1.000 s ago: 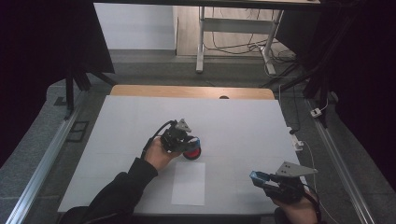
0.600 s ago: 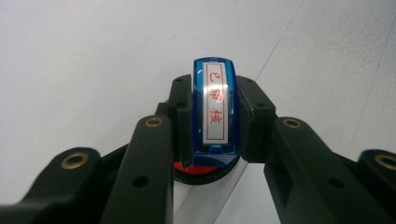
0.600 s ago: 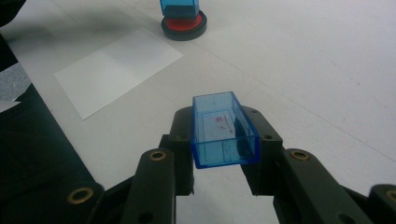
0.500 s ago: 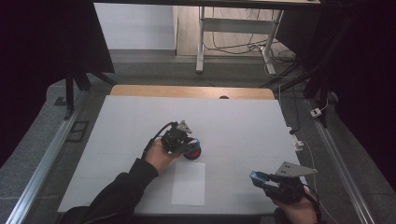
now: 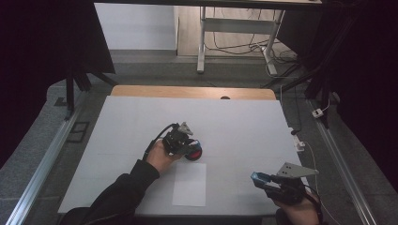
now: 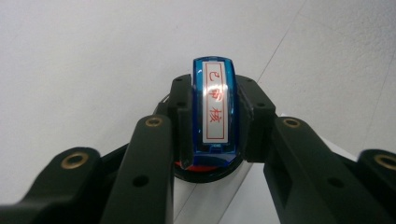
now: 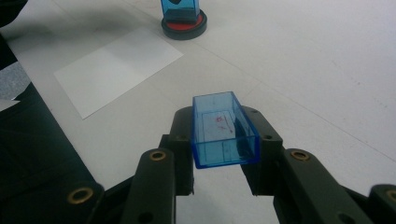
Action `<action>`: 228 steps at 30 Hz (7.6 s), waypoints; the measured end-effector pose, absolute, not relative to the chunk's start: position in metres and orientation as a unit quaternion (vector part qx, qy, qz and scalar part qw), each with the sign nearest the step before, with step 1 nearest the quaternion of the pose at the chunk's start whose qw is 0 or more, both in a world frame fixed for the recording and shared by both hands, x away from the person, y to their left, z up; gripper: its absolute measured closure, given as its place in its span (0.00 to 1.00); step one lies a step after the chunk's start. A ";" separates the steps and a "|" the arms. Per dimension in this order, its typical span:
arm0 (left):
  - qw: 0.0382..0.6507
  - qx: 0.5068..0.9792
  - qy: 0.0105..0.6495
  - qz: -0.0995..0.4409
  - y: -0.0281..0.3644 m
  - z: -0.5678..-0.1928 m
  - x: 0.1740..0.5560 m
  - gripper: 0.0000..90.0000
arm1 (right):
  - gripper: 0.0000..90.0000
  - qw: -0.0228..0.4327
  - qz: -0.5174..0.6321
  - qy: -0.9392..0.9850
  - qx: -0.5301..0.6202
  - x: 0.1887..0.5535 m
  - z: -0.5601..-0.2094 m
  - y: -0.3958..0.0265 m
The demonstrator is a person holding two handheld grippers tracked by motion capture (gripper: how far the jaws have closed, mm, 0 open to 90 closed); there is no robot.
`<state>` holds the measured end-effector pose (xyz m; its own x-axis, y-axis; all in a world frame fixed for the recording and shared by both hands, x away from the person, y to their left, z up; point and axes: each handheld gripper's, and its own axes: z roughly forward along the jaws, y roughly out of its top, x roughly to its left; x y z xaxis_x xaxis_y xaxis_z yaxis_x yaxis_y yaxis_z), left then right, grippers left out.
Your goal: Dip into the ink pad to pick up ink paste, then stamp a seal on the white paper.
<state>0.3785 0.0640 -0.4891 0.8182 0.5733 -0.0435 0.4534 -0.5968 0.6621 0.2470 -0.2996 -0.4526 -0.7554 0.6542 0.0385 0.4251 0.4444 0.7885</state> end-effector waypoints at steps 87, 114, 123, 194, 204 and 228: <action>0.400 0.874 0.269 0.061 0.082 -0.461 0.362 0.78 | 0.75 0.135 0.417 0.839 0.322 0.247 -0.453 -0.300; 0.421 0.874 0.240 0.045 0.093 -0.445 0.328 0.78 | 0.75 0.133 0.417 0.840 0.320 0.247 -0.453 -0.300; 0.427 0.872 0.236 0.044 0.098 -0.441 0.319 0.78 | 0.75 0.133 0.418 0.840 0.320 0.247 -0.453 -0.301; 0.353 0.909 0.219 0.036 0.072 -0.500 0.295 0.78 | 0.75 0.129 0.419 0.841 0.319 0.246 -0.453 -0.301; 0.348 0.911 0.221 0.030 0.071 -0.503 0.296 0.78 | 0.75 0.129 0.418 0.841 0.318 0.246 -0.453 -0.301; 0.321 0.920 0.217 0.063 0.062 -0.500 0.286 0.78 | 0.75 0.127 0.415 0.843 0.317 0.247 -0.453 -0.300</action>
